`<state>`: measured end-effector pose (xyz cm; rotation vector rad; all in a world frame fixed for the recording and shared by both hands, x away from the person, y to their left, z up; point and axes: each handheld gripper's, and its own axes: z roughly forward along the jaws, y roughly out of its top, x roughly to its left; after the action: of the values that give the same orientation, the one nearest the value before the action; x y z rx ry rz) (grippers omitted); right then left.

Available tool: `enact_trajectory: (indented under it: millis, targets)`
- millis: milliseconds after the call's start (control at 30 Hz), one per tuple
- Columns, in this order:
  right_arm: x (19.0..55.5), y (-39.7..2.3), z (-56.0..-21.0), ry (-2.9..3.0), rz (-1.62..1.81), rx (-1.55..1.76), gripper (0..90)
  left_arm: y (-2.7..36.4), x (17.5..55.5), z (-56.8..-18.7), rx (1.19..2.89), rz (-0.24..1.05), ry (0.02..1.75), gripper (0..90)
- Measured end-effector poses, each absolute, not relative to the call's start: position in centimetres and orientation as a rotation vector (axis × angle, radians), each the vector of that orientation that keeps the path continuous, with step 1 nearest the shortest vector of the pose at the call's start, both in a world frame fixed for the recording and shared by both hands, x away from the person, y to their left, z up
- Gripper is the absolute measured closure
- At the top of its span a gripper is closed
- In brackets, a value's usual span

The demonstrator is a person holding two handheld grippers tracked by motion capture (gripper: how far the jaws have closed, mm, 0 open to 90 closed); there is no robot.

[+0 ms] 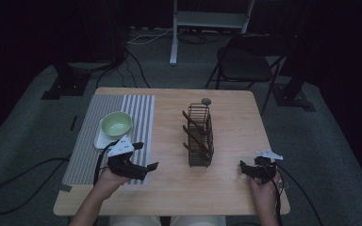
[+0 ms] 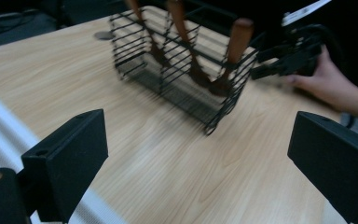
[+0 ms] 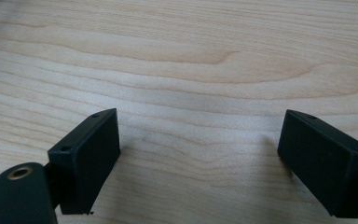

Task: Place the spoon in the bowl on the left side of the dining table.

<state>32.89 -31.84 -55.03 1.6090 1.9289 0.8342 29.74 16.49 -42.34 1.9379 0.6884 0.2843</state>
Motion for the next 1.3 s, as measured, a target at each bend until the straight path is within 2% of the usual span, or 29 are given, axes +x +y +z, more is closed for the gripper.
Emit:
enact_trajectory:
  millis: [400,500,733,800,833,933,1000,1033,1300]
  targets:
    - [32.9,-31.8,-55.0,1.929,0.834,1.610,12.1,13.1,30.9,-40.6,1.935,0.276,0.625,8.1]
    - [32.9,-31.8,-55.0,1.929,0.835,1.610,12.1,12.0,31.3,-40.5,1.949,0.268,0.602,13.9]
    - [32.9,-31.8,-55.0,1.929,0.835,1.610,12.1,9.3,32.1,-40.9,1.980,0.254,0.585,17.8]
    - [32.9,-31.8,-55.0,1.929,0.835,1.609,12.1,8.8,32.3,-40.9,1.982,0.260,0.590,21.2]
    - [32.9,-31.8,-55.0,1.929,0.834,1.609,12.1,8.5,32.6,-41.0,1.972,0.239,0.582,29.2]
    - [32.9,-31.8,-55.0,1.929,0.834,1.609,12.1,8.3,32.8,-41.2,1.974,0.233,0.594,39.3]
    - [32.9,-31.8,-55.0,1.929,0.834,1.609,12.1,8.2,33.0,-41.4,1.963,0.223,0.602,40.0]
    - [32.9,-31.8,-55.0,1.929,0.834,1.609,12.1,8.0,33.3,-41.6,1.968,0.217,0.611,44.2]
    - [32.9,-31.8,-55.0,1.928,0.835,1.608,12.1,7.4,33.9,-41.9,1.980,0.212,0.614,56.3]
